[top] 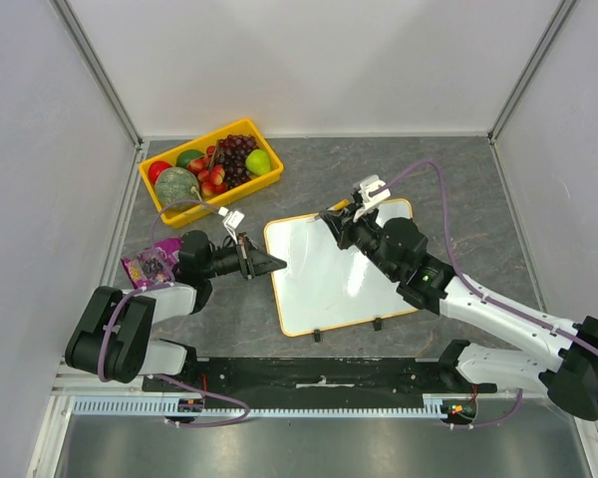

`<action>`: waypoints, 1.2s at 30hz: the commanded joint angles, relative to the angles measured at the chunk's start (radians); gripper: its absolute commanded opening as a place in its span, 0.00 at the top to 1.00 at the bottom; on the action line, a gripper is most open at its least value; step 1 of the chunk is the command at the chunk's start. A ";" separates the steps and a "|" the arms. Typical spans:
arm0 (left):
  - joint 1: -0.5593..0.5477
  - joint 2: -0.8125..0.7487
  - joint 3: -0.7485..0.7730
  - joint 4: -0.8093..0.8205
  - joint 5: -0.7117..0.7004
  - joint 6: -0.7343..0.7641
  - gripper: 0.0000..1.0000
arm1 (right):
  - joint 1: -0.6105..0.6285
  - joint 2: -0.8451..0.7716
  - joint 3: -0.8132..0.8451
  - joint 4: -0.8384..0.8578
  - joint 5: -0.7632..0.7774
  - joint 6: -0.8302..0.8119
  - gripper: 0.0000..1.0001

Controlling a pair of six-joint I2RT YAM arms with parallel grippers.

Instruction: Write a sentence on the whiteboard

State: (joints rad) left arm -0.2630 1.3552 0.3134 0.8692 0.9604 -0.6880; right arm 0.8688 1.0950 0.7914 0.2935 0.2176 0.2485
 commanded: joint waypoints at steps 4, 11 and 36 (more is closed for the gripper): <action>-0.010 0.036 -0.013 -0.084 0.008 0.183 0.98 | 0.007 0.028 -0.003 0.012 0.055 -0.018 1.00; -0.010 0.036 -0.011 -0.084 0.008 0.183 0.98 | 0.009 0.036 -0.020 0.025 0.049 -0.011 1.00; -0.012 0.033 -0.014 -0.078 0.008 0.183 0.98 | 0.009 0.098 -0.018 0.007 -0.009 -0.002 1.00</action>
State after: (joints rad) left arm -0.2546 1.3663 0.3153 0.8566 0.9661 -0.6880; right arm 0.8753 1.1713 0.7753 0.3103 0.2241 0.2466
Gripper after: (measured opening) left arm 0.077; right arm 0.078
